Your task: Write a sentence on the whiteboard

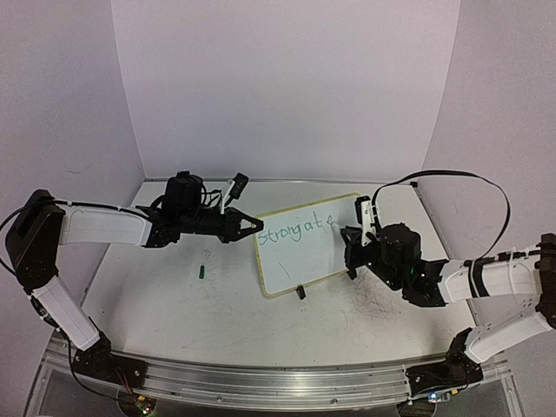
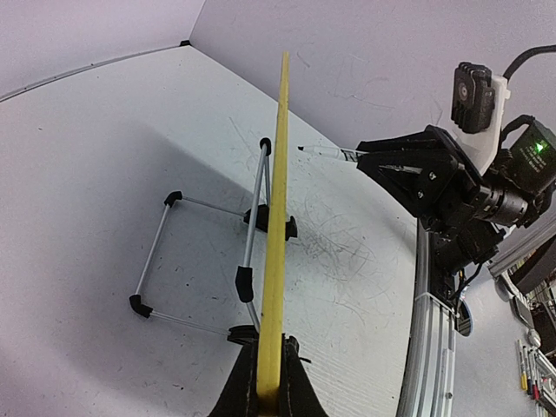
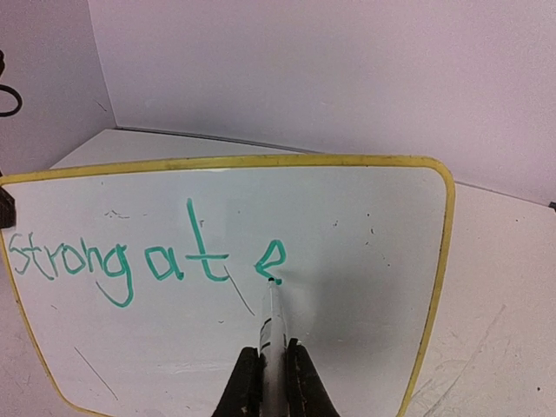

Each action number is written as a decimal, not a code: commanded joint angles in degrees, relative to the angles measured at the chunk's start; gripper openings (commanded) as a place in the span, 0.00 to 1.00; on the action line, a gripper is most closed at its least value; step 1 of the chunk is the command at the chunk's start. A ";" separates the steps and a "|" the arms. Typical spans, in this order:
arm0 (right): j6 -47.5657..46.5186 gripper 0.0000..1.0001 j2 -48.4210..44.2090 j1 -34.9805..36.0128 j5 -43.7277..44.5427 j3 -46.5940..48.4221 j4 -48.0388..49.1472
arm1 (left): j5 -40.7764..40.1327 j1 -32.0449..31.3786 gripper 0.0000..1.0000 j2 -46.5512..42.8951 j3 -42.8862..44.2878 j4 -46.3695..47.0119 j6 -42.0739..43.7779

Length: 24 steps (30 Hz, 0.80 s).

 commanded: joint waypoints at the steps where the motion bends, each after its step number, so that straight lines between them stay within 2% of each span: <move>1: -0.62 0.00 -0.21 -0.45 2.11 1.92 2.10 | -1.64 -0.02 0.00 -2.51 1.30 2.24 2.05; 24: -0.29 0.00 3.14 -1.26 4.06 4.99 2.81 | -1.64 -0.20 0.00 -2.68 1.27 2.16 2.23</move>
